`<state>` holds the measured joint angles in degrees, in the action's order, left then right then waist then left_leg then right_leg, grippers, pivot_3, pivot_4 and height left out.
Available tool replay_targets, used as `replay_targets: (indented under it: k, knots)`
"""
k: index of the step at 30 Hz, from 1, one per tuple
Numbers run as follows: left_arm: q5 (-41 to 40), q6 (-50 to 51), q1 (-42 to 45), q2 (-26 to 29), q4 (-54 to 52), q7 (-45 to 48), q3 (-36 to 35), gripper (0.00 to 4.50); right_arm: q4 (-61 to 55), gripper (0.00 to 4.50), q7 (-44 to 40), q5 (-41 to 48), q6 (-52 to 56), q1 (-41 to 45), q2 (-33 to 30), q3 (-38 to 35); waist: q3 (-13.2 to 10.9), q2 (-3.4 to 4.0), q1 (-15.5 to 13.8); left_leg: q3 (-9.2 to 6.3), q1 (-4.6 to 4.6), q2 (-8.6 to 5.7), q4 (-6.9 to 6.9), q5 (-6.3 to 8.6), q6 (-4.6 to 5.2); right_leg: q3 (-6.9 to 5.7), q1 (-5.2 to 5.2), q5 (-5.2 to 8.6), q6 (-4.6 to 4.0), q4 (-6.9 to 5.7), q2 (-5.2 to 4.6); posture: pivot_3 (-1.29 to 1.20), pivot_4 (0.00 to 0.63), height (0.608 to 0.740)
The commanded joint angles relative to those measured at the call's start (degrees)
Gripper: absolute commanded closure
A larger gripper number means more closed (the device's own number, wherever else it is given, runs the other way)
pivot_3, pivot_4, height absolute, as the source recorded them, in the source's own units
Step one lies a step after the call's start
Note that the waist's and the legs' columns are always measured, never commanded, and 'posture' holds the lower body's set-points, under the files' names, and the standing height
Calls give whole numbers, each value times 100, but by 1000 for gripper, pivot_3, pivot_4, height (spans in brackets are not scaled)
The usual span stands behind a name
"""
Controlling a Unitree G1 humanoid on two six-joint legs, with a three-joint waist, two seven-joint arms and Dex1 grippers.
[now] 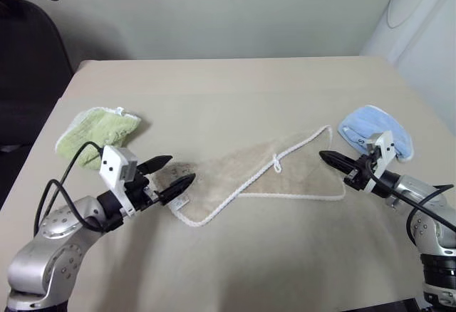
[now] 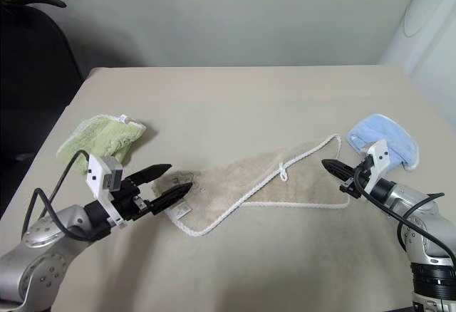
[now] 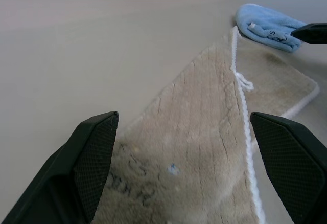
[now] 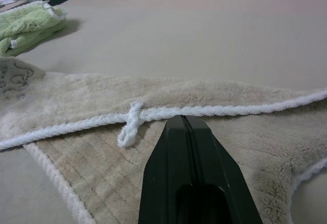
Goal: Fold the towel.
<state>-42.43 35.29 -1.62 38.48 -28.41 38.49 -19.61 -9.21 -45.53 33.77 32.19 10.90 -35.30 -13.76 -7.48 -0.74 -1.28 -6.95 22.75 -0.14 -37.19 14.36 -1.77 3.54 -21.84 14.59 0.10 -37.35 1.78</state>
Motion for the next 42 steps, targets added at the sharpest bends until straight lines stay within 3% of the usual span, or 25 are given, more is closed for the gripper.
replay_targets:
  k: [1,33,42]
  knots:
    - [5,-83,152,23,5,36,30,18,-163,4500,54,45,-155,38,-6,-173,0,0,4,0,0,0,0,0,0,0,0,0,0,0,0,0,150,740]
    - [667,-395,573,-379,64,71,1057,18,353,4500,405,-440,-663,569,25,-126,0,1,-1,-1,2,0,0,2,1,-1,-1,0,0,1,-1,0,150,740]
    - [1098,-837,701,-321,457,420,1329,18,888,4500,225,-1030,-1037,1055,-191,286,1,3,28,0,1,0,-1,2,2,0,-2,0,0,-1,-1,0,150,740]
